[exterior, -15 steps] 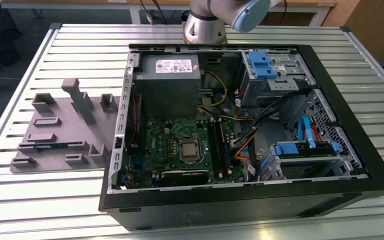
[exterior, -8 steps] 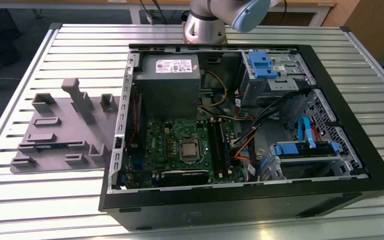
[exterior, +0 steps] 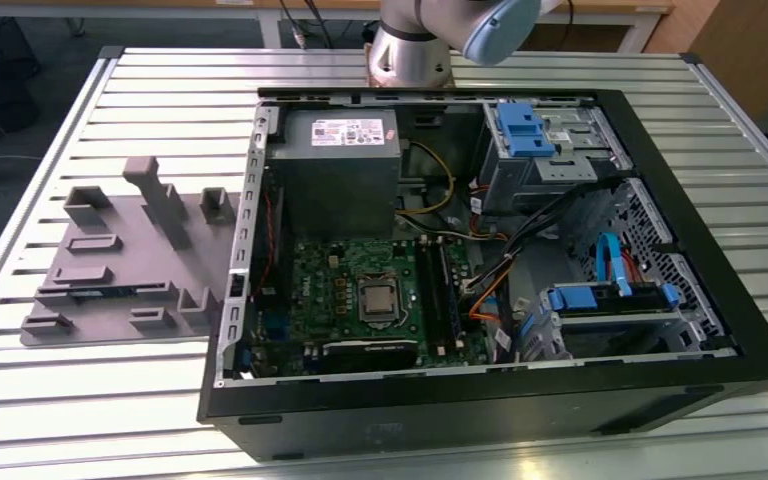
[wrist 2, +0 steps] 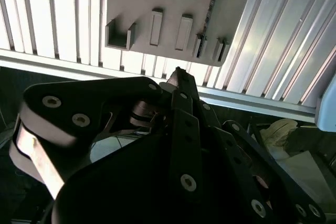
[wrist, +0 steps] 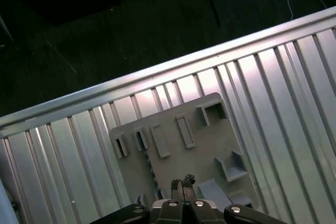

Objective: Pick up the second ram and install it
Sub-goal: 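Pick up the second ram and move it above second insertion slot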

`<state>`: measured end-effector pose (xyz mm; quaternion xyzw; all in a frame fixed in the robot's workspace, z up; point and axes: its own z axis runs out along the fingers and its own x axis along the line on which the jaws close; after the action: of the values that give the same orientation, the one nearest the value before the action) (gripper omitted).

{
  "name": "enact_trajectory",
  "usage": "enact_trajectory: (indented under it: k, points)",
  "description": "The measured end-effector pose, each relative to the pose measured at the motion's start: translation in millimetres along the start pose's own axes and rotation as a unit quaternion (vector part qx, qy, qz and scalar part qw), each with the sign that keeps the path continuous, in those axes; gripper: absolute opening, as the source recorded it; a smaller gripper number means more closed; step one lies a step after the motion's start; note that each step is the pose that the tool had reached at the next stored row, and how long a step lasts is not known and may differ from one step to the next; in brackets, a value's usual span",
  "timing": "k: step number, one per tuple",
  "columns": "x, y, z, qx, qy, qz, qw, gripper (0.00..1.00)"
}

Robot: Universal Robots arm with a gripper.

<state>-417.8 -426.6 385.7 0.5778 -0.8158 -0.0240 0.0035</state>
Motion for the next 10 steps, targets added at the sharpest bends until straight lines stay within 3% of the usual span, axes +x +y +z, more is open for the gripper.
enact_trajectory:
  k: [10]
  points:
    - [0.0,0.0,0.0,-0.0006,0.0012,-0.027,0.9996,0.11]
